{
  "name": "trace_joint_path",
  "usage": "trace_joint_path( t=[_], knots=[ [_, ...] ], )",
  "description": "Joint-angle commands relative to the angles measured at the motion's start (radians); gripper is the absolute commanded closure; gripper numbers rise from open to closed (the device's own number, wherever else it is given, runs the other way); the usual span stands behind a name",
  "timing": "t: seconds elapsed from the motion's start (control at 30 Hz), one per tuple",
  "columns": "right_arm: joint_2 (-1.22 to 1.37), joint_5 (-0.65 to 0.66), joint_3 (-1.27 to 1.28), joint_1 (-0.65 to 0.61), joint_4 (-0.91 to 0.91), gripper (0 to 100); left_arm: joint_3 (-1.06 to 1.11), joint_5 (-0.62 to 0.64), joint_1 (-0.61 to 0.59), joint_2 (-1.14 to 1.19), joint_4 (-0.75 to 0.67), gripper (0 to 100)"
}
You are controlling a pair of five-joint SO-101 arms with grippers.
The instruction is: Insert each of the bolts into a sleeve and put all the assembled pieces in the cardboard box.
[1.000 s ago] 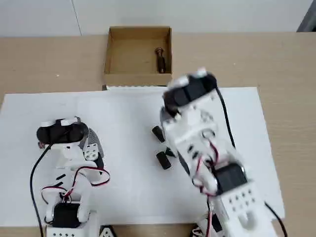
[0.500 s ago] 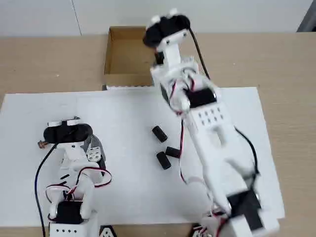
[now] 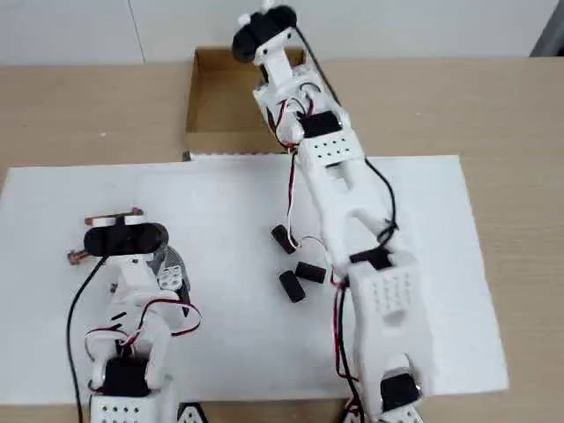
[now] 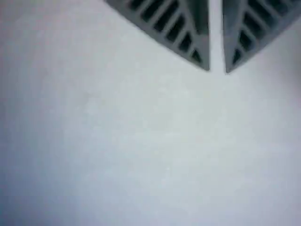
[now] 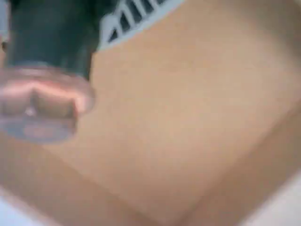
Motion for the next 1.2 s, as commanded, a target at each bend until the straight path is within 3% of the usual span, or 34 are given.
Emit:
trace_joint_path(
  t=[0.0, 0.17, 0.43, 0.77, 0.97, 1.17],
  knots=[
    [0.091, 0.034, -0.189, 0.004, -0.013, 96.9, -0.005, -0.011, 0.000, -0.006, -0.005, 99],
    [0.193, 0.028, -0.341, 0.004, 0.111, 87.2, -0.005, -0.009, 0.002, -0.006, -0.005, 99],
    [0.231, 0.026, -0.532, 0.002, 0.298, 94.2, -0.005, -0.006, 0.003, -0.006, -0.005, 99],
    [0.231, 0.026, -0.936, -0.013, 0.826, 99.5, -0.005, -0.005, 0.003, -0.006, -0.005, 99],
    [0.145, 0.026, -0.931, -0.024, 1.018, 99.5, -0.005, -0.005, 0.003, -0.006, -0.005, 99],
    [0.082, 0.025, -0.931, -0.035, 1.101, 99.5, -0.005, -0.005, 0.003, -0.006, -0.005, 99]
  ],
)
